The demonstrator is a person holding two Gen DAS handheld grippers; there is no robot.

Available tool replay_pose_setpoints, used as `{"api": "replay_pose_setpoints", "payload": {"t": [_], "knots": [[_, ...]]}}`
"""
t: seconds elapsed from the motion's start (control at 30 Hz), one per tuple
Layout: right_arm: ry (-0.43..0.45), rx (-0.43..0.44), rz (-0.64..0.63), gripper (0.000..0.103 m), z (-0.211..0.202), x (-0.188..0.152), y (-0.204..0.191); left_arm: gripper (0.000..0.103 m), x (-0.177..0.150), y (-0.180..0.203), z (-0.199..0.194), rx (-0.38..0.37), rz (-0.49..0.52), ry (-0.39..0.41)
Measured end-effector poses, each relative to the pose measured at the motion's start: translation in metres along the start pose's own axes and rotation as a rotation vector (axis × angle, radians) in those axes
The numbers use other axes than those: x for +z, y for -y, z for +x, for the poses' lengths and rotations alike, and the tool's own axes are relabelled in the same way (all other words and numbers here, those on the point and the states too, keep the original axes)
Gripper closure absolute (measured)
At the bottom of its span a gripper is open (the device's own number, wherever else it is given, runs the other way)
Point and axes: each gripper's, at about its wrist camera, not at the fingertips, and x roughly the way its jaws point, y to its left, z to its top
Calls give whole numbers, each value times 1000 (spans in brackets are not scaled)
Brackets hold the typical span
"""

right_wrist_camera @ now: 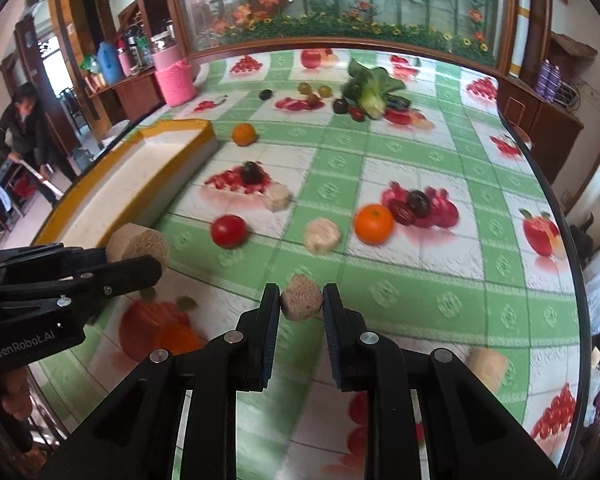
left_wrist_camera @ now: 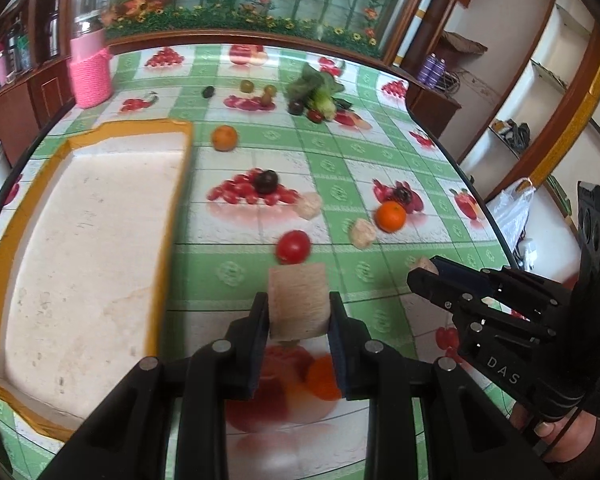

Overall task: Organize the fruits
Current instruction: 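Carry both beige pieces over the tray and open both grippers to drop them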

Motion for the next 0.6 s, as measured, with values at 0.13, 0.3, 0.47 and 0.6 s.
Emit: {"api": "replay_pose_setpoints", "payload": {"t": [0.13,0.3,0.47,0.6], "knots": [[8,37,-41,82,9,20,-24,72,3,-23,-7,35,-32,16],[10,91,-83,82,20,39,-56,72,6,-55,-13,81,-75,29],[7,143,-125,82,31,53,-89,72,6,-83,-16,129,-110,31],[-1,171,-171,82,42,60,-114,72,3,-105,-16,165,-132,21]]}}
